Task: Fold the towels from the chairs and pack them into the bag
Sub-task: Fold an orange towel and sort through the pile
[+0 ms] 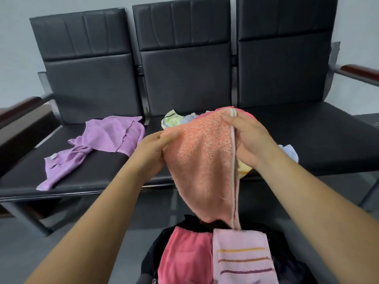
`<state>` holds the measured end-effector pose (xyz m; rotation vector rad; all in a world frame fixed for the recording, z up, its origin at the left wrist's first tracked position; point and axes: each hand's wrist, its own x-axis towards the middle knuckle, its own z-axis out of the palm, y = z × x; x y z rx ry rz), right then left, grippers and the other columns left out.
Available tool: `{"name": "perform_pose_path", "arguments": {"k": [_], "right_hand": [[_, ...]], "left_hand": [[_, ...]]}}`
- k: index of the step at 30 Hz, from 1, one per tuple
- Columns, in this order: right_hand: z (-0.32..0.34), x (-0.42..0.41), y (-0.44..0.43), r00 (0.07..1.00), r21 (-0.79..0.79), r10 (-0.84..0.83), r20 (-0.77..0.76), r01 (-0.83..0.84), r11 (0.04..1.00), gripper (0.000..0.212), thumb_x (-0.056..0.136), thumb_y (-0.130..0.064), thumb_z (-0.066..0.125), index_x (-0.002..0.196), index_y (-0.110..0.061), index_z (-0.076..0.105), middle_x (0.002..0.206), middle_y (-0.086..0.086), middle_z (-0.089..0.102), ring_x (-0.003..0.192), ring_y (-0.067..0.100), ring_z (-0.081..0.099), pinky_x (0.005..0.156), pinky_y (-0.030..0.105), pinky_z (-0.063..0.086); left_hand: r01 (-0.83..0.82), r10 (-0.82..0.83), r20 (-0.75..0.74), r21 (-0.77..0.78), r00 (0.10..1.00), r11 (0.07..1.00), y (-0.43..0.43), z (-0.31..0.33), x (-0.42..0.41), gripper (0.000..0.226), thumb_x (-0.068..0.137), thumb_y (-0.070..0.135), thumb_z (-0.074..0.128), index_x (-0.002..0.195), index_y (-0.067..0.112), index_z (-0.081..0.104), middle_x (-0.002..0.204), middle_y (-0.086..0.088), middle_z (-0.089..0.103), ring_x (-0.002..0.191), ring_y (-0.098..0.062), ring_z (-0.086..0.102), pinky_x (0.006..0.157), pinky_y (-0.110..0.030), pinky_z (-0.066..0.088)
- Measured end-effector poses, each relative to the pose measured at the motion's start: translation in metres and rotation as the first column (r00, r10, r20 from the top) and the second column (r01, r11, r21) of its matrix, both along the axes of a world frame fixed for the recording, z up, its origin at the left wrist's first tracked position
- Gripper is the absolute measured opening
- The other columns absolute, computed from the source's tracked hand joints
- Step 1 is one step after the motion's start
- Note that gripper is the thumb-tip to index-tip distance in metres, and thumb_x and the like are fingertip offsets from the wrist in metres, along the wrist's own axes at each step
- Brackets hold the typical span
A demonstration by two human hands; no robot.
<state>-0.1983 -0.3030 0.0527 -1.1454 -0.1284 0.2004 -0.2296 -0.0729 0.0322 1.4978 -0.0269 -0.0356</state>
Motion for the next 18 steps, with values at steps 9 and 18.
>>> {"name": "perform_pose_path", "arguments": {"k": [9, 18], "right_hand": [[0.009, 0.006, -0.013, 0.991, 0.212, -0.014, -0.131, 0.042, 0.976, 0.034, 0.097, -0.021, 0.066, 0.124, 0.0, 0.067, 0.111, 0.015, 0.074, 0.101, 0.025, 0.074, 0.082, 0.039, 0.062], [-0.01, -0.005, -0.024, 0.945, -0.166, 0.286, -0.161, -0.311, 0.936, 0.041, 0.088, 0.001, 0.07, 0.128, 0.001, 0.065, 0.126, 0.021, 0.069, 0.113, 0.033, 0.069, 0.091, 0.041, 0.06]], "left_hand": [[0.114, -0.114, 0.007, -0.037, 0.994, 0.993, -0.022, -0.017, -0.003, 0.028, 0.089, 0.017, 0.064, 0.115, 0.01, 0.071, 0.114, -0.014, 0.071, 0.1, -0.028, 0.067, 0.093, -0.048, 0.053], [0.027, -0.016, 0.039, -0.317, 0.999, 0.948, -0.025, 0.016, -0.005, 0.03, 0.1, 0.015, 0.055, 0.127, 0.005, 0.062, 0.106, -0.008, 0.074, 0.095, -0.019, 0.071, 0.081, -0.03, 0.058]]}}
